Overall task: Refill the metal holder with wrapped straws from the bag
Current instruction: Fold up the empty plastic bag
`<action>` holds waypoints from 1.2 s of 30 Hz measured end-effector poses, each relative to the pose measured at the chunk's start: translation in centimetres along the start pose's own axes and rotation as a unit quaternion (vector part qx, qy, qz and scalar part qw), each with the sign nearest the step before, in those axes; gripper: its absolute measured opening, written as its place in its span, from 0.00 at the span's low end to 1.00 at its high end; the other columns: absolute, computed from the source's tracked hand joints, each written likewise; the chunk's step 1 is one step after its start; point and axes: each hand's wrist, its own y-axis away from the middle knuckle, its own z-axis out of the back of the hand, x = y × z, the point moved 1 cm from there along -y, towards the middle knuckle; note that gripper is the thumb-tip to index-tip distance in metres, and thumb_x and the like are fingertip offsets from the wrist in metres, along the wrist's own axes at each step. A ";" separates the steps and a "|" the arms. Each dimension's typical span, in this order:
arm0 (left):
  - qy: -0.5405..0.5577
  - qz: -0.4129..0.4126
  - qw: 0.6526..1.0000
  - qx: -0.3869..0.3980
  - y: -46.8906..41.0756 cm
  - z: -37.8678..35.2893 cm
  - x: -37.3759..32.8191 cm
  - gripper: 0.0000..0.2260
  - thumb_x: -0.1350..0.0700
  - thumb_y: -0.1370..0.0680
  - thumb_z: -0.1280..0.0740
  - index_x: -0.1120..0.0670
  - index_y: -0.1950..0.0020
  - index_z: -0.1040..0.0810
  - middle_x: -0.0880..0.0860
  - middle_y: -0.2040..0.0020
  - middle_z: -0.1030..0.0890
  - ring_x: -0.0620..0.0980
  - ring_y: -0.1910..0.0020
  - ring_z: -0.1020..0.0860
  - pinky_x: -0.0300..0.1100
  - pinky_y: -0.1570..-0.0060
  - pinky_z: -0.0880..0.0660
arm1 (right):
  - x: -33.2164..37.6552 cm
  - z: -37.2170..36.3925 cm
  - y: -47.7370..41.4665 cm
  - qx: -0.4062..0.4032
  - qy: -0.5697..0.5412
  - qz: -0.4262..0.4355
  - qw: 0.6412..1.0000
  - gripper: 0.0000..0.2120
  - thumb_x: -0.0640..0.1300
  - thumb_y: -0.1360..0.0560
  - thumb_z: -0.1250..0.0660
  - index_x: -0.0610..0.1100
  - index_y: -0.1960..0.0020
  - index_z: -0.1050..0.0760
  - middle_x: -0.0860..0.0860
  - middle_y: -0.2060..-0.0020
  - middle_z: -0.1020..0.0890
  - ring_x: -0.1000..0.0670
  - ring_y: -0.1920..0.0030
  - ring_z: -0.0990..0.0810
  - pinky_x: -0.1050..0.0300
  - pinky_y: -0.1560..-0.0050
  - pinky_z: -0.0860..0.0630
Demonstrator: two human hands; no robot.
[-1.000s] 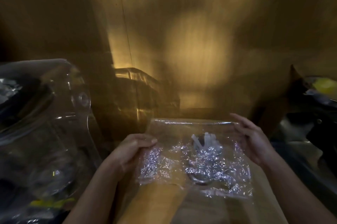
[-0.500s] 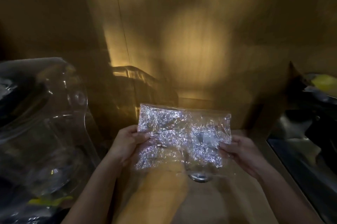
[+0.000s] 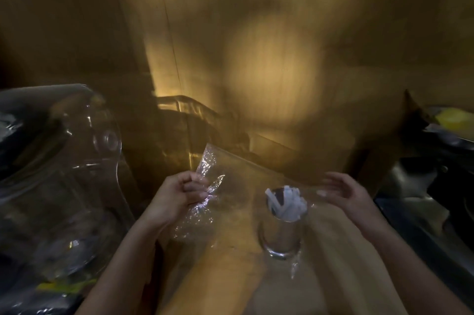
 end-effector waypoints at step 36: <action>0.140 0.077 0.978 0.137 -0.1 -4.6 2.4 0.24 0.39 0.32 0.33 0.53 0.43 0.22 0.56 0.46 0.17 0.58 0.47 0.19 0.57 0.47 0.23 | 0.4 -3.7 0.0 0.127 -0.204 -0.017 0.970 0.09 0.29 0.35 0.30 0.41 0.65 0.21 0.50 0.73 0.17 0.54 0.72 0.20 0.65 0.72 0.24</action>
